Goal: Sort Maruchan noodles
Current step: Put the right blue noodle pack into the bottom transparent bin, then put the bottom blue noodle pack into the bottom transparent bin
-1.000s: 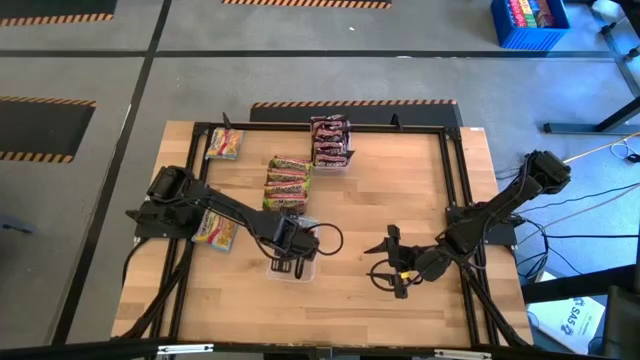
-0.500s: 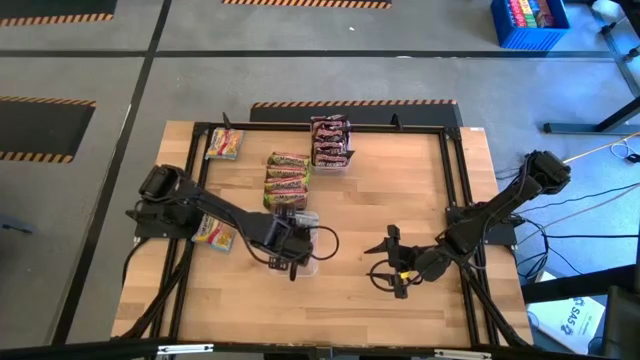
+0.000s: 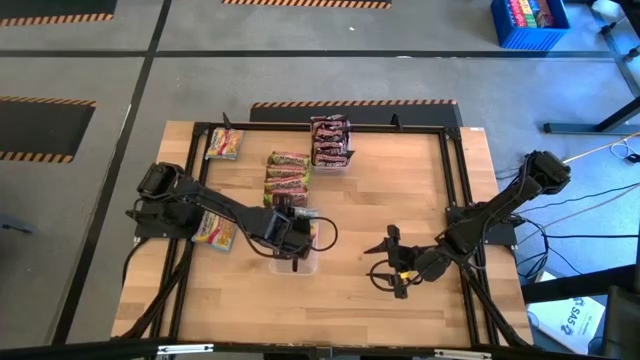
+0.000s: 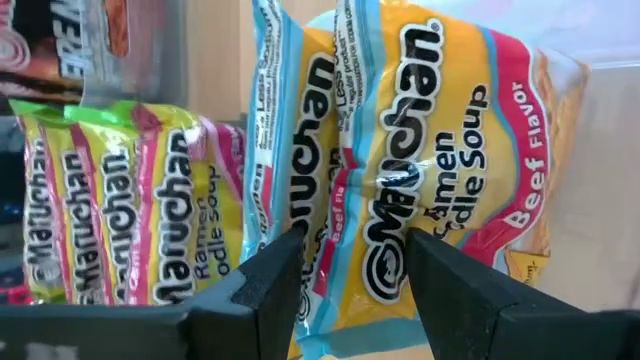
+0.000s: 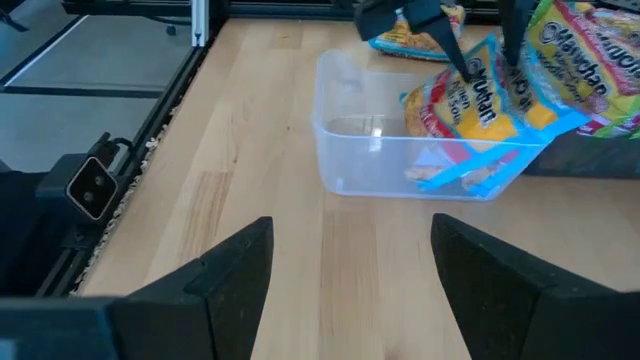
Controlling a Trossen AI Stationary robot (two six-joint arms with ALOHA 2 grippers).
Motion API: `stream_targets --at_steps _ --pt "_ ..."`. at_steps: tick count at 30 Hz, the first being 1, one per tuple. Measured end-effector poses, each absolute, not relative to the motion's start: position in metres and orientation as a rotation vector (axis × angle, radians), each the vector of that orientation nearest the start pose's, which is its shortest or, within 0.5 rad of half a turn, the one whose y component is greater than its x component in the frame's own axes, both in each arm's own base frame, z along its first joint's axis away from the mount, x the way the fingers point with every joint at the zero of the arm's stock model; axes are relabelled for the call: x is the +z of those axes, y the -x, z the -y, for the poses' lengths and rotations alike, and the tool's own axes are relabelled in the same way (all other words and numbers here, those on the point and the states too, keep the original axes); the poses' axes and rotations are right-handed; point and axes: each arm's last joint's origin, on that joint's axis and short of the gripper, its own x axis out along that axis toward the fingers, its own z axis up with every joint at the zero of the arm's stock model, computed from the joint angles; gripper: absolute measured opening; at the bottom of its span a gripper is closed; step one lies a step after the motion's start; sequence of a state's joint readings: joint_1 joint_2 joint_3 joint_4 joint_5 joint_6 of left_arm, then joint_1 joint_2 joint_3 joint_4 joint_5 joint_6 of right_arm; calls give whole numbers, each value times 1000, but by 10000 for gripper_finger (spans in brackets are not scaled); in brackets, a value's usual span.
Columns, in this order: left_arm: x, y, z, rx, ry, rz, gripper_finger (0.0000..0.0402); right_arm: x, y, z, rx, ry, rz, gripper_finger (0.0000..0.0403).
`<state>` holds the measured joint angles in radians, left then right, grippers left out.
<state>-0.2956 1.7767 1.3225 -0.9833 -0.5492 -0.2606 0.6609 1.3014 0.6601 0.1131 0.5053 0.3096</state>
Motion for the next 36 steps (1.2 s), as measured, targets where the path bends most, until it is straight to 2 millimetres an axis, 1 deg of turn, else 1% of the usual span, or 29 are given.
stream_targets --at_steps 2,5,9,12,16,18,22,26,29,32,36 --pt "216 -322 83 364 -362 -1268 172 212 -216 -150 84 -12 -460 254" --pt "221 -320 88 349 -360 -1245 172 212 -216 -150 82 -12 -459 254" --pt "234 -317 98 316 -352 -1207 172 213 -216 -150 82 -13 -459 254" --pt "251 -310 108 305 -316 -1175 172 213 -216 -150 82 -12 -459 254" --pt "270 -293 120 288 -188 -1175 172 212 -216 -150 82 -27 -462 254" --pt "276 -282 126 297 -125 -1179 172 212 -216 -150 83 -40 -463 254" --pt "285 -255 134 389 -72 -1194 172 208 -217 -152 79 -49 -475 254" --pt "282 -228 134 499 3 -1192 172 196 -223 -156 81 -42 -503 254" --pt "272 -209 130 583 87 -1183 172 186 -228 -160 77 -34 -515 254" --pt "258 -189 120 690 209 -1198 172 178 -233 -164 71 -35 -508 254" --pt "231 -168 103 845 341 -1264 172 168 -239 -168 57 -29 -490 254"
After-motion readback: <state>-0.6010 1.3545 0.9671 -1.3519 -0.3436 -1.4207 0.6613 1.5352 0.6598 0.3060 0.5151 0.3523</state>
